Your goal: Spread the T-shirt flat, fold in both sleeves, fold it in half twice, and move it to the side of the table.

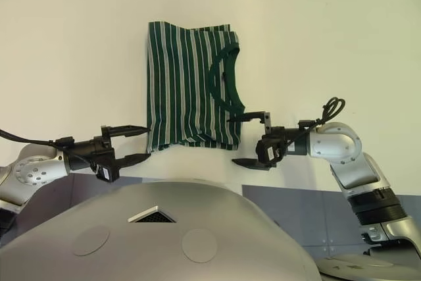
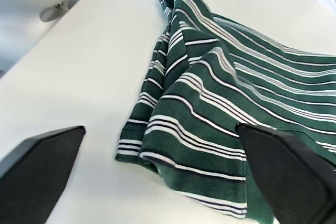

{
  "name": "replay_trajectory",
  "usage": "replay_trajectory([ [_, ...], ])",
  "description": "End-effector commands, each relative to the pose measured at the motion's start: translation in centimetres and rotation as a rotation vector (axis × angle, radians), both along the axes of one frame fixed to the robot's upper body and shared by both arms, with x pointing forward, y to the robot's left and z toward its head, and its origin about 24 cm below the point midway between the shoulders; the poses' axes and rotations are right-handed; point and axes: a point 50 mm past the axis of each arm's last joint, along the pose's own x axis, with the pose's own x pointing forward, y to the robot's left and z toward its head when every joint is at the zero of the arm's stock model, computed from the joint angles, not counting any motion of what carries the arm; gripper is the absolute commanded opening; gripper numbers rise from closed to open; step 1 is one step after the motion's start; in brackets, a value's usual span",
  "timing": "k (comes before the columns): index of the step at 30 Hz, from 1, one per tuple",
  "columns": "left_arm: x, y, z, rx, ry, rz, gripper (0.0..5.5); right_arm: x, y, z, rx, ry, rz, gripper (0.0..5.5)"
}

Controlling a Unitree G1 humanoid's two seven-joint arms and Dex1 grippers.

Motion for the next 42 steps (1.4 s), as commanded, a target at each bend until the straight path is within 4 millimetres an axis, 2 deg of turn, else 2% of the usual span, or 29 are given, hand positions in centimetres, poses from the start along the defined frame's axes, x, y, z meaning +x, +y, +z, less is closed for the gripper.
replay_trajectory([
  [1,0.0,0.1,-0.2,0.028,0.013,-0.023,2.91,0.2,-0.6,-0.3,-0.055,0.002,-0.003,4.7],
  [17,0.8,-0.1,0.1,-0.01,-0.017,-0.008,0.0,0.3,-1.0,-0.5,-0.077,0.002,0.0,1.59],
  [24,1.0,-0.3,0.1,-0.022,-0.024,-0.008,0.0,0.2,-0.3,-0.5,-0.049,0.003,0.017,0.23],
  [26,1.0,-0.2,0.1,-0.02,-0.023,-0.008,0.0,0.2,-0.2,-0.4,-0.044,0.004,0.018,0.05],
  [32,0.8,0.1,0.6,-0.051,-0.022,-0.006,0.0,0.3,-0.6,0.0,-0.038,0.001,0.009,0.04],
  [42,0.1,3.5,4.9,-0.116,-0.159,0.128,0.0,-1.0,-1.8,3.8,0.084,0.023,0.029,0.04],
])
